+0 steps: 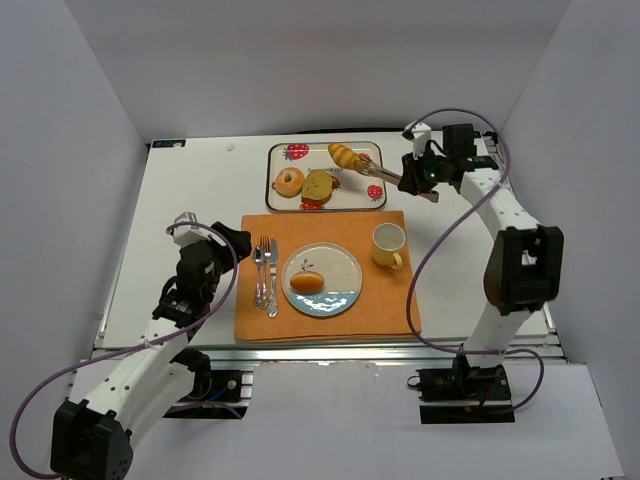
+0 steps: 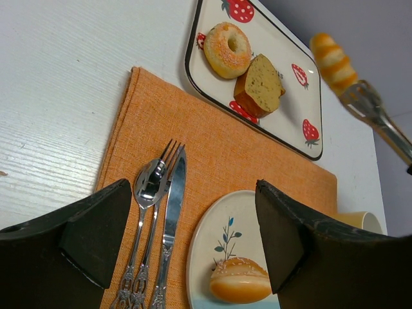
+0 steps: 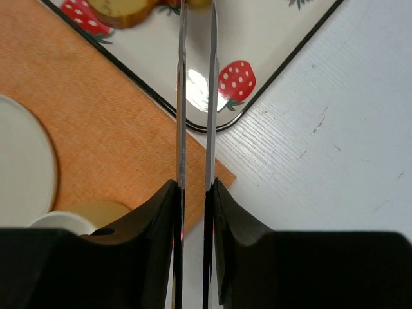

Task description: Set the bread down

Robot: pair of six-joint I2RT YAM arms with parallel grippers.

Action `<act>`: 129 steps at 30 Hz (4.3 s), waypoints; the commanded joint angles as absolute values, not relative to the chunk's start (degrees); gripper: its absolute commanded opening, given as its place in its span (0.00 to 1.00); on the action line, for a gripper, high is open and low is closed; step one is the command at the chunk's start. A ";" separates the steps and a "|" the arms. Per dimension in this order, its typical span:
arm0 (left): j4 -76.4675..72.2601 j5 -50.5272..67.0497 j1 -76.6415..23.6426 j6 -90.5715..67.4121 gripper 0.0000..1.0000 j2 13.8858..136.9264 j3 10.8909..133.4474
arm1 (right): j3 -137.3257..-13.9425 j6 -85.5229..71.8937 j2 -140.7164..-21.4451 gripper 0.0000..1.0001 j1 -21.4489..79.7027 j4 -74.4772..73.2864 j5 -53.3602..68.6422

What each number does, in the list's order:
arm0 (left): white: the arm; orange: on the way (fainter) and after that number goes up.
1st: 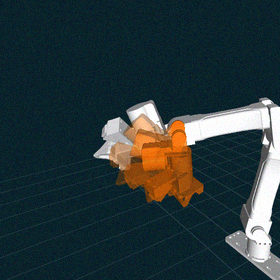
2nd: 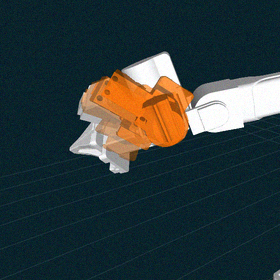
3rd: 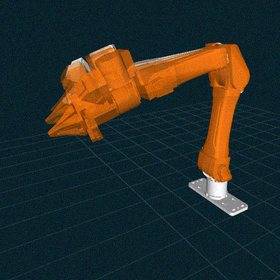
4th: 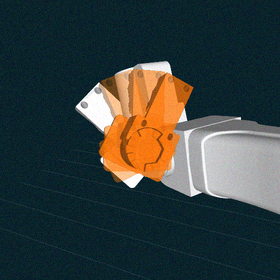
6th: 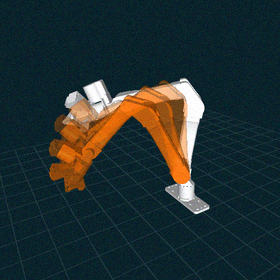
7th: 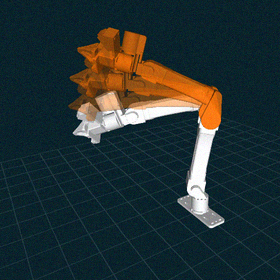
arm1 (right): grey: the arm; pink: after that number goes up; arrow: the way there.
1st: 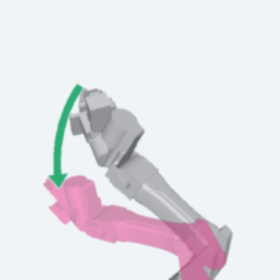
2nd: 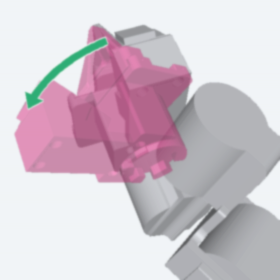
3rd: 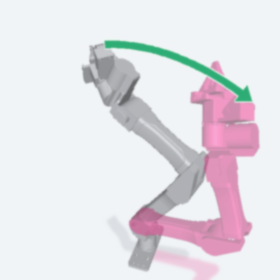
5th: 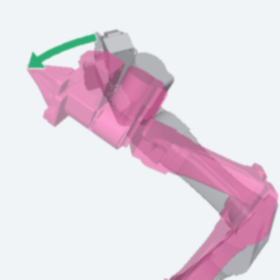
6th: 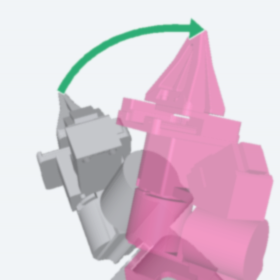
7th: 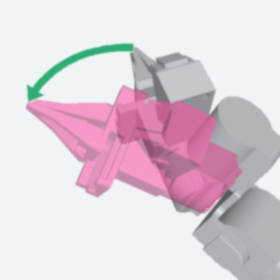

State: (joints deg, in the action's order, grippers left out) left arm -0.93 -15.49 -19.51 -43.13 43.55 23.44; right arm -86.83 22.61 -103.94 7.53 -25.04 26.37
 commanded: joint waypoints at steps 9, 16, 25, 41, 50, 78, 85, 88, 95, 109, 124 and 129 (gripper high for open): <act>-1.85 -15.29 -19.34 -43.51 0.87 41.57 24.52 | -72.44 32.23 -81.86 0.00 7.56 -31.80 42.87; -3.08 -15.03 -19.34 -43.77 0.87 41.66 23.64 | -60.13 41.57 -67.16 0.00 12.03 -43.06 45.79; -4.31 -13.89 -19.34 -43.86 0.87 43.15 23.56 | -51.86 38.94 -59.24 0.00 14.06 -45.62 43.33; -3.51 -14.41 -19.34 -44.38 0.87 41.31 22.76 | -47.90 36.74 -56.52 0.28 14.06 -45.44 40.96; -3.60 -14.41 -19.34 -44.38 0.87 41.40 22.68 | -46.85 35.42 -55.99 0.34 14.06 -44.91 39.12; -4.22 -14.15 -19.34 -44.30 0.87 42.36 22.85 | -47.46 34.98 -57.74 0.48 14.06 -44.65 37.09; -4.66 -14.06 -19.34 -44.30 0.87 42.71 22.85 | -47.55 35.16 -57.83 0.49 14.06 -44.91 37.09; -4.66 -13.98 -19.34 -44.30 0.87 42.71 22.76 | -47.46 35.07 -57.83 0.49 14.06 -44.82 37.18; -4.39 -14.15 -19.34 -44.30 0.87 42.54 22.85 | -48.25 35.86 -57.22 0.47 14.06 -45.53 38.32; -5.36 -12.66 -19.34 -44.12 0.64 43.33 23.38 | -58.54 21.38 -55.98 0.00 12.49 -28.15 26.17; -6.68 -5.45 -19.34 -42.45 0.72 45.44 23.91 | -42.89 8.87 -82.32 0.00 -6.85 6.85 1.85; -6.59 -5.45 -19.34 -42.36 0.76 45.00 23.47 | -42.98 14.92 -89.28 0.33 -8.00 6.25 3.43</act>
State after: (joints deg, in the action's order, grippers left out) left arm -6.44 -6.50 -19.51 -42.96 45.84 22.98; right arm -42.22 11.27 -86.63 -7.51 3.77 3.77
